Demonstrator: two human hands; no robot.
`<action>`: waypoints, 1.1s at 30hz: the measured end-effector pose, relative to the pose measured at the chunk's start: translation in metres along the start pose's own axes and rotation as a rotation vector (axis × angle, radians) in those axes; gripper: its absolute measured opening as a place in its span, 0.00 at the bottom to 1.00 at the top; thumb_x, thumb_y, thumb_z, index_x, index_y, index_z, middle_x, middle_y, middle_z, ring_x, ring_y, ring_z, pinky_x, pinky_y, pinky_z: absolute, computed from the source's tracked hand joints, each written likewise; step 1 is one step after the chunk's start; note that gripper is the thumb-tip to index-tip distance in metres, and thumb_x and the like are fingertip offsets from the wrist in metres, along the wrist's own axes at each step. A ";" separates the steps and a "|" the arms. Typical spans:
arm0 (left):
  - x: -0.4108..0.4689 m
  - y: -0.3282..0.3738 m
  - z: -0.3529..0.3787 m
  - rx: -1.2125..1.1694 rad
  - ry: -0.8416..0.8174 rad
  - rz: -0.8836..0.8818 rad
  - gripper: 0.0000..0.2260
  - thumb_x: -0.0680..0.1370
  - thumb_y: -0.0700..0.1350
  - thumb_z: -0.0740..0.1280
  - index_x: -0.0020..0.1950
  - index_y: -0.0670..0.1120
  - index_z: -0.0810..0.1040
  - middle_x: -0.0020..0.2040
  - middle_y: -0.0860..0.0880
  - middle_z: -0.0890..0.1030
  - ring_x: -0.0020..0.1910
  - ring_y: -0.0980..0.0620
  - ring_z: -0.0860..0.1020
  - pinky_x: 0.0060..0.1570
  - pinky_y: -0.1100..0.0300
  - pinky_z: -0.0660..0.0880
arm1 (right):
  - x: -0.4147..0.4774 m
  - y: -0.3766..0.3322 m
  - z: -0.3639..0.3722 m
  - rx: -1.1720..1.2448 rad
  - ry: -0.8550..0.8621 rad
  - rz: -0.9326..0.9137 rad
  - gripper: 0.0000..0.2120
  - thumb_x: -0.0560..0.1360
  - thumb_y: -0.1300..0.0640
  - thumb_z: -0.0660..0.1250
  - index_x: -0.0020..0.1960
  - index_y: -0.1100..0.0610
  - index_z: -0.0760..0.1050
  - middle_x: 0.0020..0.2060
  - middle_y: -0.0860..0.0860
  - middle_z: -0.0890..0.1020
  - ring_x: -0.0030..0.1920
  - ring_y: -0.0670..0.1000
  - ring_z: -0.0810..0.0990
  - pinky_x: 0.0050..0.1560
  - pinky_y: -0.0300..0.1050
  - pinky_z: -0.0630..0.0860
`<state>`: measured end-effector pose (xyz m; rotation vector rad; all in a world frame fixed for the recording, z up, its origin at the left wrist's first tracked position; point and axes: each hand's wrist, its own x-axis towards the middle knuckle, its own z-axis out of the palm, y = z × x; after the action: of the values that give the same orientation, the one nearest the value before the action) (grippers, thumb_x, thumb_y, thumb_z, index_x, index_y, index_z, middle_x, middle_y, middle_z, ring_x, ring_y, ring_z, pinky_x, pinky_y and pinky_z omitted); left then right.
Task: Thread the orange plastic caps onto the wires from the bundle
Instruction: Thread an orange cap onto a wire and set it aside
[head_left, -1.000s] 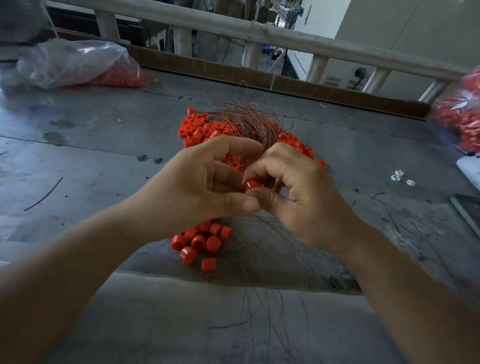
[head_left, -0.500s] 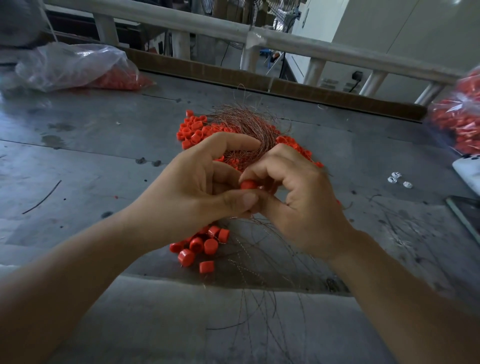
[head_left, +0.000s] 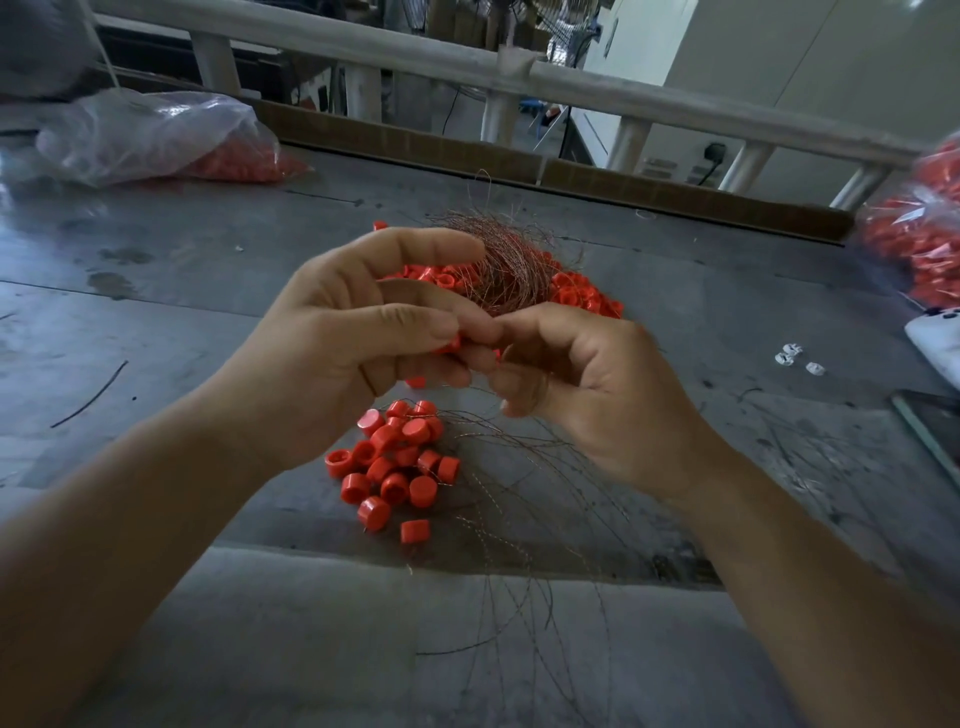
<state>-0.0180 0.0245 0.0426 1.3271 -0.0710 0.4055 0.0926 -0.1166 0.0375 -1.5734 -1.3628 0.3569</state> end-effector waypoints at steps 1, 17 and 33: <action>0.000 0.000 0.000 0.004 0.001 -0.005 0.20 0.64 0.37 0.70 0.56 0.42 0.74 0.37 0.44 0.83 0.34 0.50 0.82 0.36 0.60 0.80 | 0.000 0.000 -0.001 -0.030 0.000 0.004 0.09 0.71 0.57 0.67 0.47 0.44 0.75 0.36 0.41 0.79 0.35 0.42 0.79 0.39 0.36 0.77; 0.003 0.003 -0.010 0.203 0.107 -0.107 0.16 0.62 0.32 0.61 0.45 0.42 0.80 0.38 0.45 0.81 0.28 0.50 0.79 0.26 0.65 0.75 | 0.001 0.000 -0.012 -0.457 0.152 -0.050 0.04 0.72 0.66 0.67 0.42 0.59 0.79 0.36 0.46 0.77 0.39 0.40 0.75 0.40 0.27 0.69; 0.003 -0.010 -0.018 0.941 0.020 -0.246 0.18 0.66 0.30 0.71 0.37 0.55 0.80 0.32 0.57 0.82 0.27 0.62 0.78 0.29 0.73 0.73 | -0.001 0.010 -0.002 -0.569 -0.198 0.111 0.05 0.71 0.58 0.70 0.47 0.56 0.81 0.42 0.46 0.82 0.38 0.37 0.75 0.45 0.28 0.72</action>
<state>-0.0151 0.0406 0.0300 2.2253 0.3379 0.2376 0.0997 -0.1176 0.0304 -2.1309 -1.6255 0.2020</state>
